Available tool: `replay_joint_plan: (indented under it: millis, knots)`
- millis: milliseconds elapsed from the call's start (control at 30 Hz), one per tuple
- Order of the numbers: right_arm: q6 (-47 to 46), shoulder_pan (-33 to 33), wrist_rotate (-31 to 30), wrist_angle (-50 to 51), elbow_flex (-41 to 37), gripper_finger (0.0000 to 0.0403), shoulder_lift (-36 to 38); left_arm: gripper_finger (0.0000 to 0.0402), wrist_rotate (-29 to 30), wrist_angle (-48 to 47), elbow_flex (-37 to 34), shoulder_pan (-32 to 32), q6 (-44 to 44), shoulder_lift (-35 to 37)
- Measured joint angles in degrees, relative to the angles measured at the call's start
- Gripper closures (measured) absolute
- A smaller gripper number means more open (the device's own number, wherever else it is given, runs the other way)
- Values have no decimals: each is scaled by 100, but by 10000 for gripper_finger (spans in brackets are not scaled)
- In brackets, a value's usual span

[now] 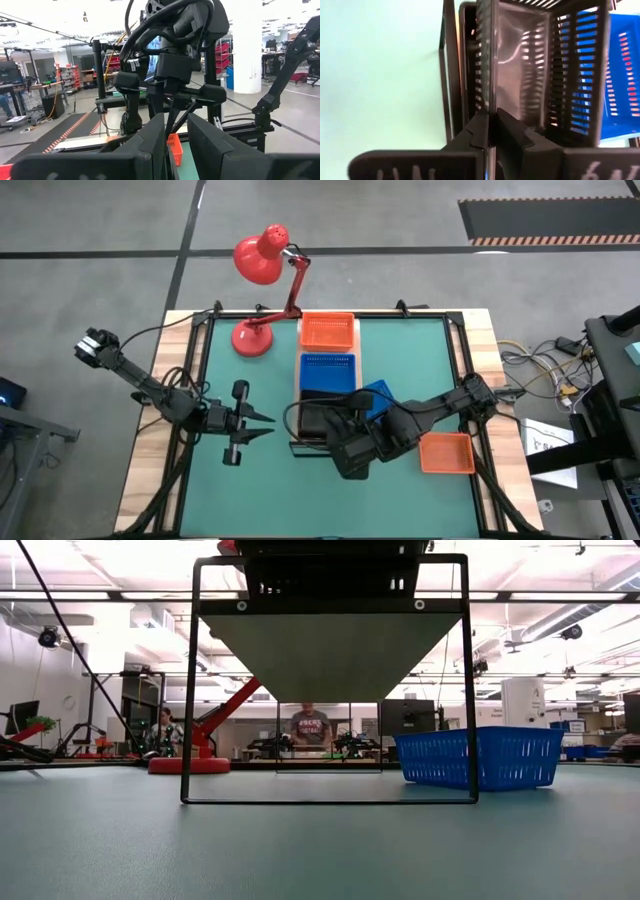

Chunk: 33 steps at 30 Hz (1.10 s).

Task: Stack baskets on shelf by color
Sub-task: Stack the black bin on top of the black bins on the shelf, then adjust the black bins on the shelf

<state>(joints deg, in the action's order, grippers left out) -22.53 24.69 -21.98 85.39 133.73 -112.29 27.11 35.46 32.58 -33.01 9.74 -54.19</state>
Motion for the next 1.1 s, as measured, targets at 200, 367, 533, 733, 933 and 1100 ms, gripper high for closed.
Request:
replay_joint_plan:
  millis: [200, 367, 533, 733, 933, 1100]
  knots:
    - [-2, 2, -4, -45, 0, 342, 0, 332, 0, -2, -2, -2, -2, 0]
    - [7, 2, -4, -44, 0, 305, 4, 332, 2, 0, -2, -2, -3, 0]
    - [136, 48, -10, -38, -2, 288, 167, 332, 2, -2, -2, -2, -6, -11]
    - [586, 419, -576, -40, -50, 309, 379, 332, 4, -51, -11, 0, -26, -13]
    - [678, 753, -807, -29, -639, 354, 565, 332, 4, -164, -9, -2, -37, -15]
    - [465, 809, -802, -24, -1633, 386, 1028, 332, 7, -160, -9, -2, -37, -15]
